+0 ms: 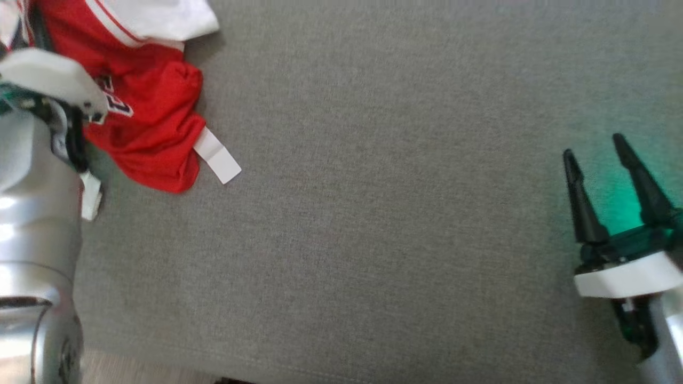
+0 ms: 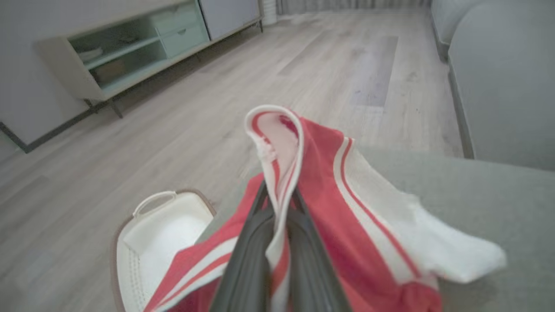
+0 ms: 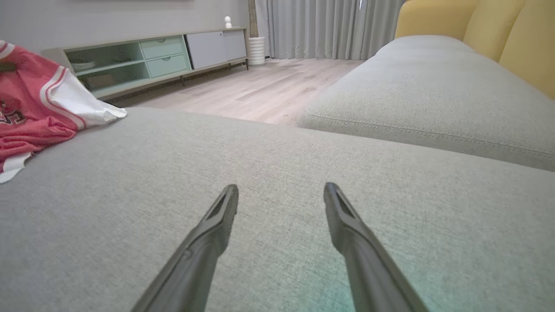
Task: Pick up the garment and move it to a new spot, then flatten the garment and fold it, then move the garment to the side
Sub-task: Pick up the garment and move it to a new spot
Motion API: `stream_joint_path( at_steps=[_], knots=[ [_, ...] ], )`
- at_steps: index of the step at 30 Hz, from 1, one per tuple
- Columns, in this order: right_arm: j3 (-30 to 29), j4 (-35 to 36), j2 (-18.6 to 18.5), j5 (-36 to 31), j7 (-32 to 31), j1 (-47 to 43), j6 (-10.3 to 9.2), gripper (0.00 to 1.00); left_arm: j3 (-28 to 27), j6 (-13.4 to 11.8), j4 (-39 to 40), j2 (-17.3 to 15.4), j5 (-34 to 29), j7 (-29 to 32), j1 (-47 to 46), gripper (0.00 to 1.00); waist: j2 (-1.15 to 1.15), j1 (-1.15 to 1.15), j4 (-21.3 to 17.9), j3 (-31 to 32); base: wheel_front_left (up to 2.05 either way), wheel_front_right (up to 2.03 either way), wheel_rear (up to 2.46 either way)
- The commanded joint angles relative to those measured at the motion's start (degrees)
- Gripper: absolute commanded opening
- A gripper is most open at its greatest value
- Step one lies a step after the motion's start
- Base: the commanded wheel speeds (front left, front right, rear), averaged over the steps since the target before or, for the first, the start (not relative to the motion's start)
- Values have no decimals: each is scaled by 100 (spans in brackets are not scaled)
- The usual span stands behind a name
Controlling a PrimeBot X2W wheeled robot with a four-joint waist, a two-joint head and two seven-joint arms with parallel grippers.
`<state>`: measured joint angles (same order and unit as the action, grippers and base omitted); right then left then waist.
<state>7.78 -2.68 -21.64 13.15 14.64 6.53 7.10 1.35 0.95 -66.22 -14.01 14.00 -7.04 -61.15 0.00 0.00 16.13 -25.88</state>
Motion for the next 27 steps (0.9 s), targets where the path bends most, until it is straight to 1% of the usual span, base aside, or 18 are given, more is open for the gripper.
stream_joint_path(
  at_steps=[1,4,7,10,12,15,18,21,24,27],
  knots=[
    [129,126,21,66,36,-6,39,100,-17,45,229,-394,-66,-137,-270,0,0,0,-131,333,0,0,0],
    [208,47,277,98,36,-25,39,100,192,221,415,-387,-199,-328,-508,0,0,0,-319,759,0,0,0],
    [151,-29,643,210,36,-71,39,100,416,495,754,-279,-218,-483,-671,0,0,0,-597,1217,0,0,0],
    [121,-95,945,241,36,-186,39,100,656,609,1078,-180,-181,-523,-710,0,0,0,-934,1657,0,0,0],
    [138,-122,1085,221,36,-279,39,100,794,639,1315,-85,-58,-481,-702,0,0,0,-1193,1910,0,0,0],
    [83,-62,1288,194,36,-406,39,100,1136,650,1800,57,314,-284,-644,0,0,0,-1609,2201,0,0,0],
    [79,25,1436,171,36,-527,39,100,1427,651,2348,20,702,-73,-541,0,0,0,-2048,2422,0,0,0],
    [98,96,1522,155,36,-667,39,100,1603,652,2831,-53,985,78,-417,0,0,0,-2462,2585,0,0,0],
    [39,147,1564,135,36,-806,39,100,1661,652,3235,-44,1125,120,-311,0,0,0,-2770,2649,0,0,0],
    [-22,181,1577,122,36,-899,39,100,1733,651,3495,48,1192,180,-155,0,0,0,-2975,2659,0,0,0]
  ],
)
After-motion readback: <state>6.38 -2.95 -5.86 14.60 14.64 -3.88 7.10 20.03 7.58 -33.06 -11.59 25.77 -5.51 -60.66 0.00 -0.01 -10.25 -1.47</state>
